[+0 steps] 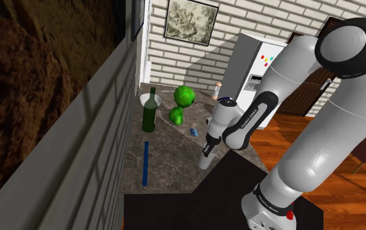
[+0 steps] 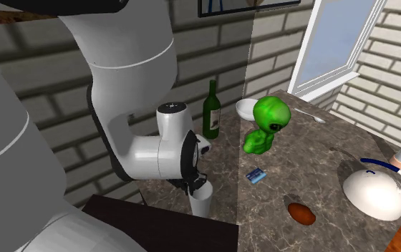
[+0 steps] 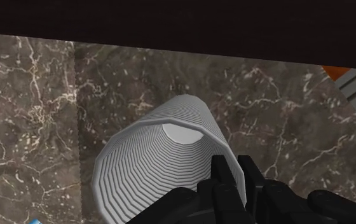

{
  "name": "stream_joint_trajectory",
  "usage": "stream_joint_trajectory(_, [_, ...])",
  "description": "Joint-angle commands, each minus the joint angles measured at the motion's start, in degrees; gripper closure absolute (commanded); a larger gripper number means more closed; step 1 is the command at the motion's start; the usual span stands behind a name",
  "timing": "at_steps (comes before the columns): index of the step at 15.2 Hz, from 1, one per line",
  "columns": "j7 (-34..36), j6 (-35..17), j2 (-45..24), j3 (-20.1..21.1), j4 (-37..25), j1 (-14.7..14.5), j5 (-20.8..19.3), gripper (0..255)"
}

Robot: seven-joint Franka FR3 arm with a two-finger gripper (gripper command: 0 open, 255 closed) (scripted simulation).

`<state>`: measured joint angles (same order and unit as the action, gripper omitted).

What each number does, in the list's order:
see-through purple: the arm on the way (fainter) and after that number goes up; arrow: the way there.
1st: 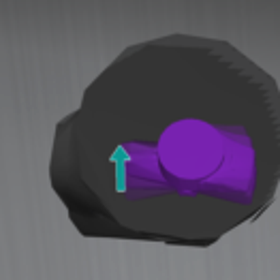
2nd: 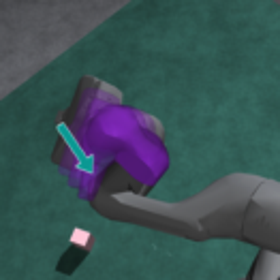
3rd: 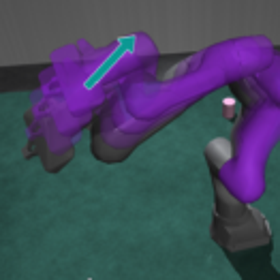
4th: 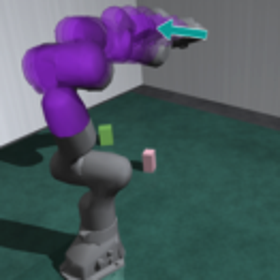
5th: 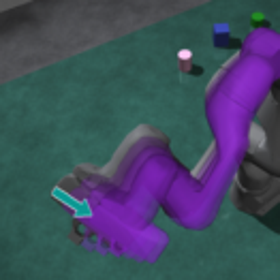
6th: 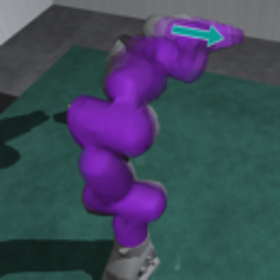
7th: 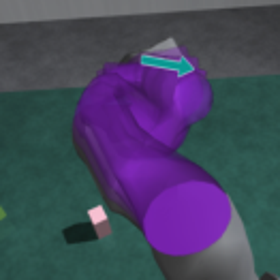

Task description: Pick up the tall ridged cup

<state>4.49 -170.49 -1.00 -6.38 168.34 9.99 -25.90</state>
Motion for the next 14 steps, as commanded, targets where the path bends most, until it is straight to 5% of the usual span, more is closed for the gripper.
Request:
stream_joint_trajectory(1, [-2.6, 2.0, 2.6, 0.6, 0.5, -0.1, 3.3, 255])
stream_joint_trajectory(14, [-9.4, 17.2, 18.6, -0.5, 1.4, -3.5, 11.5, 255])
